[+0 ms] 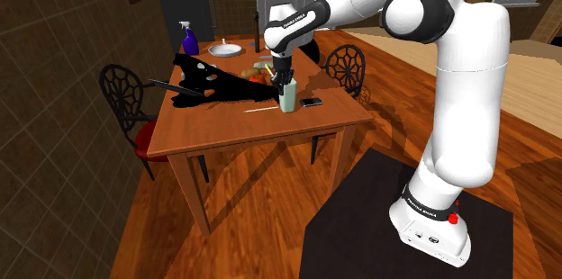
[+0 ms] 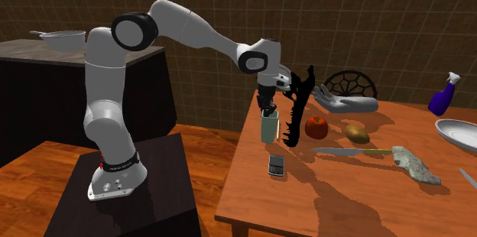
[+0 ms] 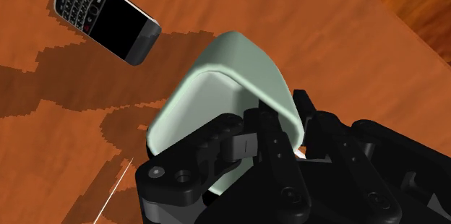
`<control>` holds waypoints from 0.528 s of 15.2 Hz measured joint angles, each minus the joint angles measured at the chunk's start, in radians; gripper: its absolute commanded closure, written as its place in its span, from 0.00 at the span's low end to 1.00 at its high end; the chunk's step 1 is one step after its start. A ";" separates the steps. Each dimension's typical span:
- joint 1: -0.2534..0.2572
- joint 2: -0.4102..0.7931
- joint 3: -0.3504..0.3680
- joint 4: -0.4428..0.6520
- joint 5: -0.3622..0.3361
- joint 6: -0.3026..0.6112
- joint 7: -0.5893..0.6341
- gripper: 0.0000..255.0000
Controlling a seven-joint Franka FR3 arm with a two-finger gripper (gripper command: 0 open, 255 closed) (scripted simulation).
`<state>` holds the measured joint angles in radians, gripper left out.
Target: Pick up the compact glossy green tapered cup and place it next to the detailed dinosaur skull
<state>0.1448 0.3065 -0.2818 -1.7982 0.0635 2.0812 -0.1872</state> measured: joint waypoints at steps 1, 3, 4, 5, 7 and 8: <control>0.000 0.000 0.000 0.000 0.000 0.000 0.000 1.00; 0.000 0.000 0.000 0.000 0.000 0.000 0.000 0.00; 0.000 0.000 0.000 0.000 0.000 0.001 0.000 0.00; 0.000 0.000 0.000 0.000 0.000 0.001 0.000 0.00; 0.000 0.000 0.000 0.000 0.000 0.001 0.000 0.00; 0.000 0.000 0.000 0.000 0.000 0.001 0.000 0.00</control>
<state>0.1447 0.3069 -0.2818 -1.7980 0.0636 2.0818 -0.1873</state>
